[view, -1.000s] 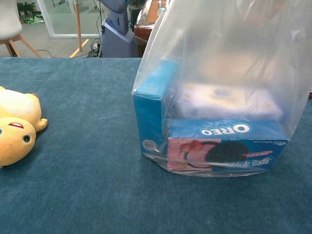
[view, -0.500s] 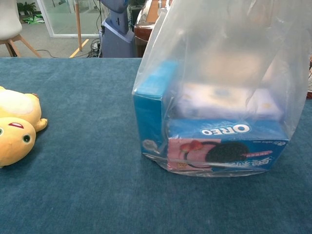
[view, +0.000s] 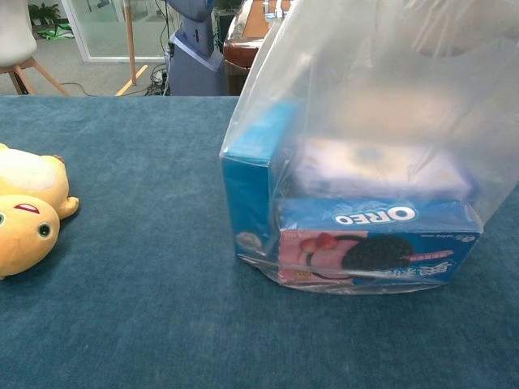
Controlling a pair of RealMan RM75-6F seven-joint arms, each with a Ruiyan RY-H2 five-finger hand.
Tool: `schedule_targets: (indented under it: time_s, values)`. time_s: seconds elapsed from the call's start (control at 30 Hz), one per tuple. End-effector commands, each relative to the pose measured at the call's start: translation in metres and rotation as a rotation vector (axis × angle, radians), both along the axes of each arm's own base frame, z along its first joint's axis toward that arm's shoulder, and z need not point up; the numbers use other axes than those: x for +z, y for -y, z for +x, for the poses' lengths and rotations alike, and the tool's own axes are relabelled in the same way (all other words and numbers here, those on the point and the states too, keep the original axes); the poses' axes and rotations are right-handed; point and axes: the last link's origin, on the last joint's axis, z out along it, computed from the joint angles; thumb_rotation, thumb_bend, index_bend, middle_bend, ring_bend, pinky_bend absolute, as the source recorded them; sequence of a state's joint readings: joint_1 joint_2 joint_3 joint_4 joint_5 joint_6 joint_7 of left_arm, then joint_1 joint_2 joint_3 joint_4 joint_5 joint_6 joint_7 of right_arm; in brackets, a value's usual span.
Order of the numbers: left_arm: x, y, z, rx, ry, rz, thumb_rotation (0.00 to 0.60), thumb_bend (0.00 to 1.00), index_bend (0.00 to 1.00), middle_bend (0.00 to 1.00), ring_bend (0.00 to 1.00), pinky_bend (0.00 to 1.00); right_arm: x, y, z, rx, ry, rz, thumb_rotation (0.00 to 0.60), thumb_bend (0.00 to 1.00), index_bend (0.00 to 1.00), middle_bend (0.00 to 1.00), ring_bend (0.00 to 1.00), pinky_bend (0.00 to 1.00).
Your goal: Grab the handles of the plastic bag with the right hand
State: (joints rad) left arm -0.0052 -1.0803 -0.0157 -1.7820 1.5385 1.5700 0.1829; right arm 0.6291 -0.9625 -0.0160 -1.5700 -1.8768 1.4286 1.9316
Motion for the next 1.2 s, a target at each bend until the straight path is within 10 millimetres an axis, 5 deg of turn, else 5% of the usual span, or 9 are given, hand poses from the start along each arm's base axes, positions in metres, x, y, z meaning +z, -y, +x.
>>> schedule_targets:
  time_s: [0.03, 0.4, 1.2]
  values:
    - [0.000, 0.000, 0.001, -0.001, 0.001, 0.000, 0.600, 0.27, 0.12, 0.00, 0.07, 0.09, 0.004, -0.009, -0.014, 0.041, -0.123, 0.008, 0.600, 0.00, 0.32, 0.38, 0.22, 0.13]
    - [0.000, 0.002, -0.001, 0.003, 0.002, 0.003, 0.600, 0.27, 0.12, 0.00, 0.07, 0.09, -0.006, -0.004, -0.011, 0.036, -0.281, 0.009, 0.596, 0.00, 0.29, 0.29, 0.19, 0.13]
    - [0.006, 0.007, -0.008, 0.017, 0.009, 0.025, 0.600, 0.27, 0.12, 0.00, 0.07, 0.09, -0.047, 0.025, 0.075, 0.093, -0.237, 0.090, 0.558, 0.00, 0.15, 0.22, 0.12, 0.13]
